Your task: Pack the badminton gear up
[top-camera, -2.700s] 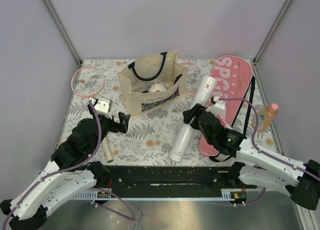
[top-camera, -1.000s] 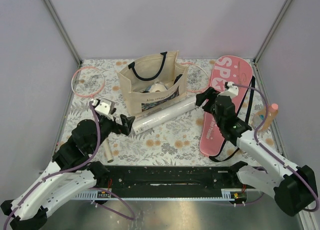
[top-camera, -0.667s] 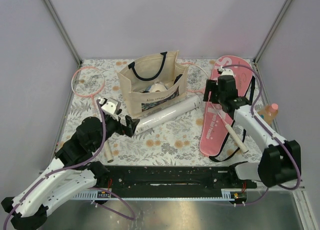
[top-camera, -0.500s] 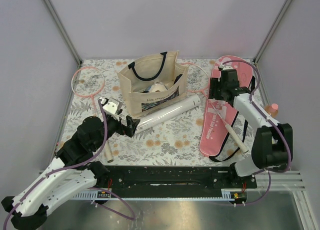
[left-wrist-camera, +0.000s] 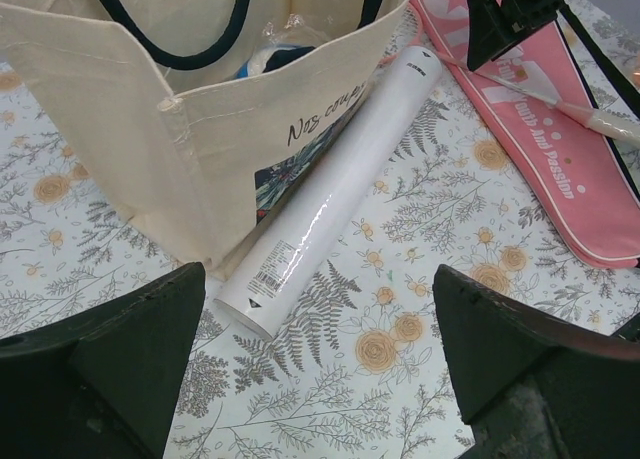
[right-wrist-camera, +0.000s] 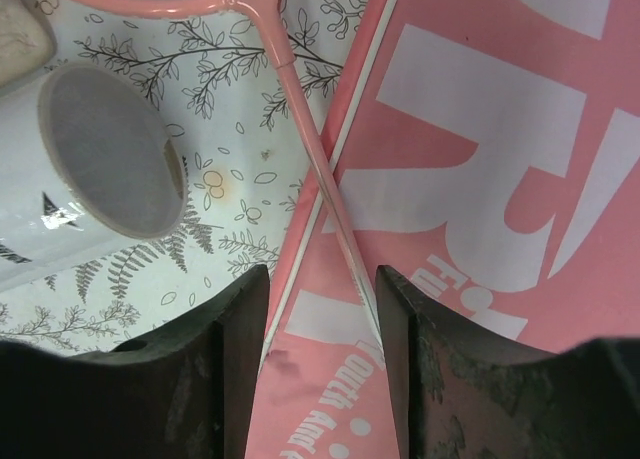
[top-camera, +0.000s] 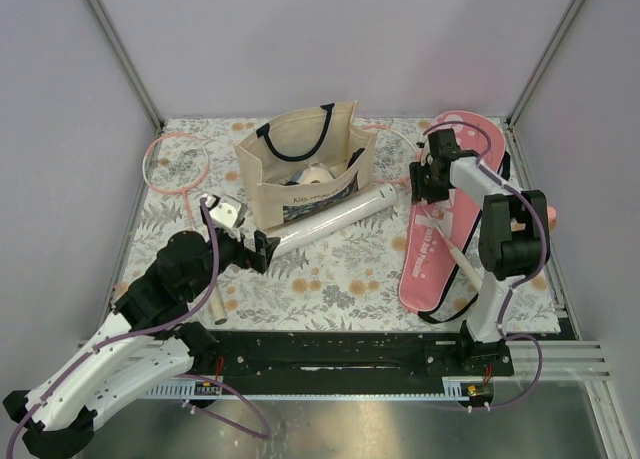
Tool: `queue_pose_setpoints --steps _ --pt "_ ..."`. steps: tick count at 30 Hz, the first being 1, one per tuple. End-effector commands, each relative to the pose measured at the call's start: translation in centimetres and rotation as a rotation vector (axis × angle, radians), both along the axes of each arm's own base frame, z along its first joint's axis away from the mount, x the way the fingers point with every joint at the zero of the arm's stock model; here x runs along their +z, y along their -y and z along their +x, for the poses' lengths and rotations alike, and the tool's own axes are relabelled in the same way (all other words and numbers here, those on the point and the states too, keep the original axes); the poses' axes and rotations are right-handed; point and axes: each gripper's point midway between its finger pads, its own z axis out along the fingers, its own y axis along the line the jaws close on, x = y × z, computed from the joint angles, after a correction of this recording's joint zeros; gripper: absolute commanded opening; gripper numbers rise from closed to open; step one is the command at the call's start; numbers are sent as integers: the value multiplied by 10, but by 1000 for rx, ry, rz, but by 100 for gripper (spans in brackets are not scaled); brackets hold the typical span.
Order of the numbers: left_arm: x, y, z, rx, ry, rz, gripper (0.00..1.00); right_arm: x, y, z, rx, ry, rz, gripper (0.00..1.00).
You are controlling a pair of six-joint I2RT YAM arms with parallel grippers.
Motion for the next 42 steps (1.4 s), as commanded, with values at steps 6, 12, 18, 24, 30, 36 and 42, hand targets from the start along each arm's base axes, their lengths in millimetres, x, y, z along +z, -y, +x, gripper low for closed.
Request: queue_pose_setpoints --steps 6,12,18,24,30,36,42 --pt "12 -4 8 36 56 -1 99 -16 8 5 48 -81 -61 51" --pt "12 -6 9 45 65 1 99 -19 13 9 53 -94 -96 38" --pt "12 -5 9 51 46 -10 97 0 13 14 58 -41 -95 13" --pt "29 7 3 6 8 -94 94 45 13 14 36 73 -78 0" --pt "45 34 -10 -114 -74 -167 91 85 12 7 -12 169 -44 0" --pt "43 64 -9 -195 -167 -215 88 115 1 -9 -132 233 90 0" --pt "41 103 -3 -266 -244 -323 84 148 -9 -22 -274 378 271 0"
